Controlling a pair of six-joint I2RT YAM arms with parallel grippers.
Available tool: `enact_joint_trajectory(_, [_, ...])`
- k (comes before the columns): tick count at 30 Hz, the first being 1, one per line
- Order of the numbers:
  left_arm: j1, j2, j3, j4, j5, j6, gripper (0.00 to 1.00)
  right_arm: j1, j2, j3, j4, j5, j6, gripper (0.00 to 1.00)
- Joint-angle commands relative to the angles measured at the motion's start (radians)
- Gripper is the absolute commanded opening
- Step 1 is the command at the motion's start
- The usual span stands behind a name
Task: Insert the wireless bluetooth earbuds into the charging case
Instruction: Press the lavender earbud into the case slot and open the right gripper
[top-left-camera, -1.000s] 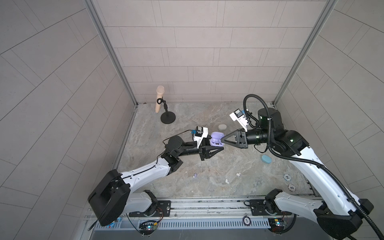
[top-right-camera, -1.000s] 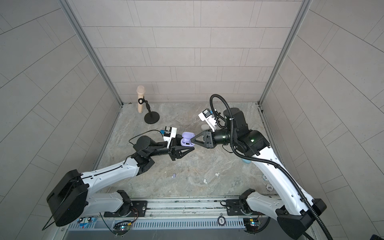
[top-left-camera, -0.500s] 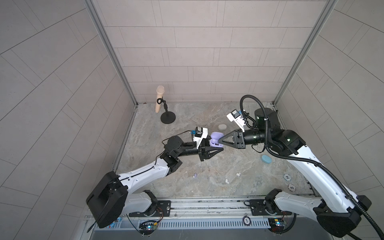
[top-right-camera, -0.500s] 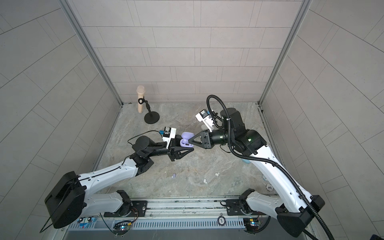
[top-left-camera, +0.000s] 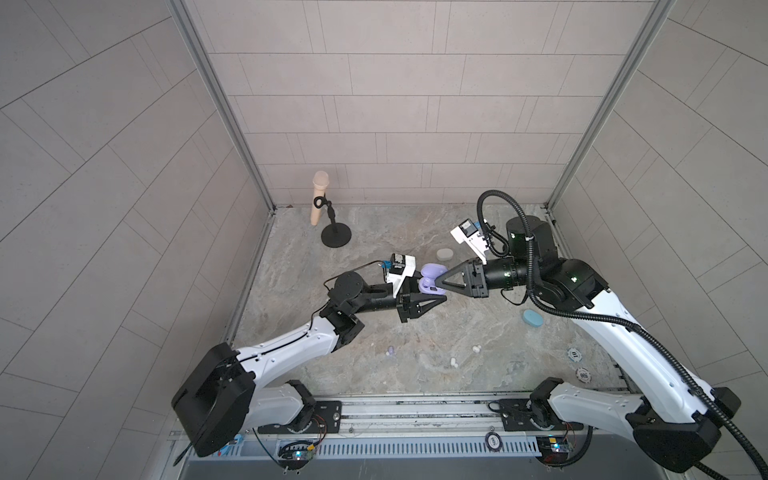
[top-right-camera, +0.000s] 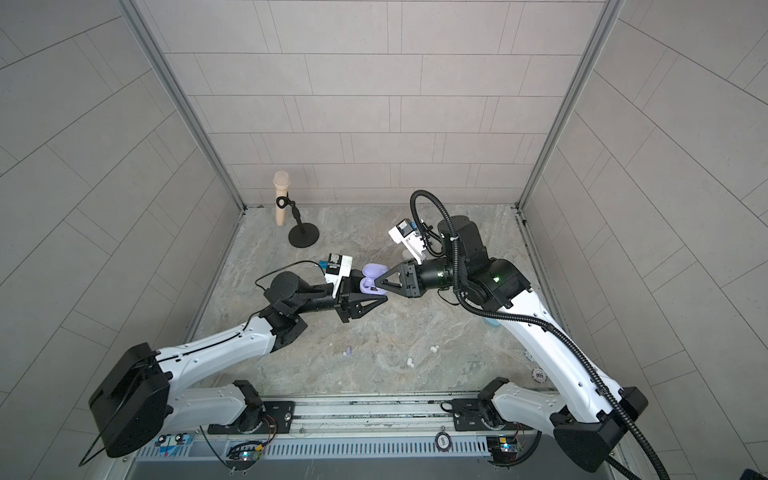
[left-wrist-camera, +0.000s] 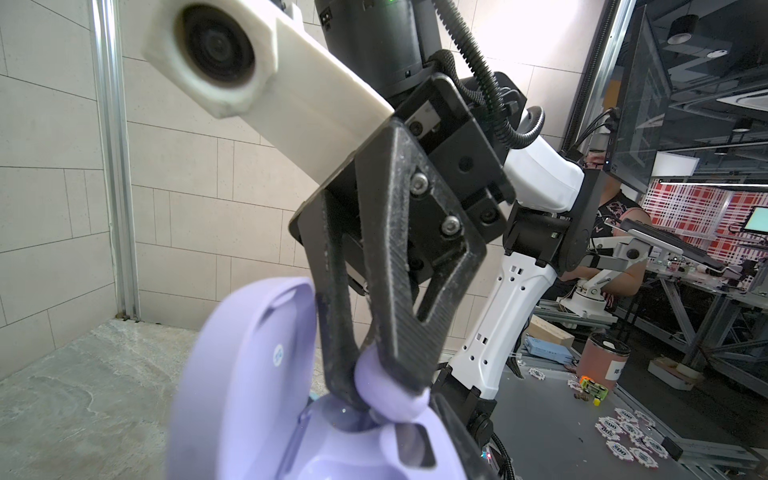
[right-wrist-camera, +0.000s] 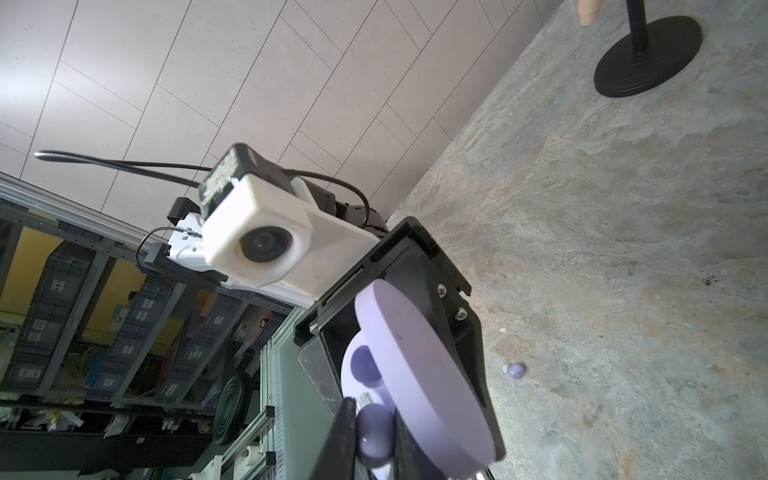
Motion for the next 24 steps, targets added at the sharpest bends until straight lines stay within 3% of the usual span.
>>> enact_joint_trajectory(1, [-0.008,-0.036,0.013,0.054,0.015,-0.003,0.02,0.005,0.007,0.017,-0.025,0.037,-0.025,0.12])
enact_joint_trajectory(11, [-0.007,-0.047,0.008,0.057,0.02,-0.01,0.02,0.007,0.024,0.048,-0.058,0.06,-0.042,0.29])
enact_joint_trajectory(24, [-0.023,-0.035,0.004,0.068,0.02,-0.023,0.01,0.014,0.039,0.102,-0.105,0.126,-0.066,0.41])
